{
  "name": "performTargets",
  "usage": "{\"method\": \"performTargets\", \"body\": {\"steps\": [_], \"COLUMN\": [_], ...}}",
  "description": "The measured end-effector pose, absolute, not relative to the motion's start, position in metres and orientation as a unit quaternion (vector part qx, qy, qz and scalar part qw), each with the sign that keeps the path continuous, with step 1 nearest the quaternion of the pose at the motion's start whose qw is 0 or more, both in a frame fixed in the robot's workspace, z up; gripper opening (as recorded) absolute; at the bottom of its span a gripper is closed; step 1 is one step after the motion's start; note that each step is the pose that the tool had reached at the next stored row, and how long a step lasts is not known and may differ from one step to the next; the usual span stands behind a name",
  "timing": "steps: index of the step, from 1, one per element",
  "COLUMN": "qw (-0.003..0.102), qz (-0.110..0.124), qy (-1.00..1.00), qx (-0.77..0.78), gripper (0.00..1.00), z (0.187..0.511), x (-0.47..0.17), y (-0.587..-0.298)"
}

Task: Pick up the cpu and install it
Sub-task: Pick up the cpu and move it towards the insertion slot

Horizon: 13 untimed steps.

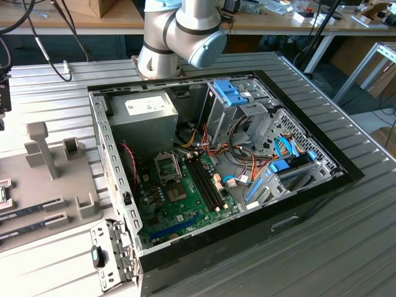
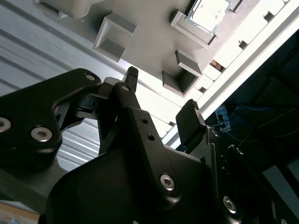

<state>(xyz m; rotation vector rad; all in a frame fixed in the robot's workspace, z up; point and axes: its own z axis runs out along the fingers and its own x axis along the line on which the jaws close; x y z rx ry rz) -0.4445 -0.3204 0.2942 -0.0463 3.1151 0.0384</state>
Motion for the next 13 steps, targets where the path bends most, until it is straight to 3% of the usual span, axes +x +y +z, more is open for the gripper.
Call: {"method": "performTargets", "body": {"steps": [13], "qw": [0.013], "qz": [0.012], "qy": [1.0], "qx": [-0.015], "gripper": [0.6], "z": [0.2929], "x": [-0.4445], "y": [-0.3142]}}
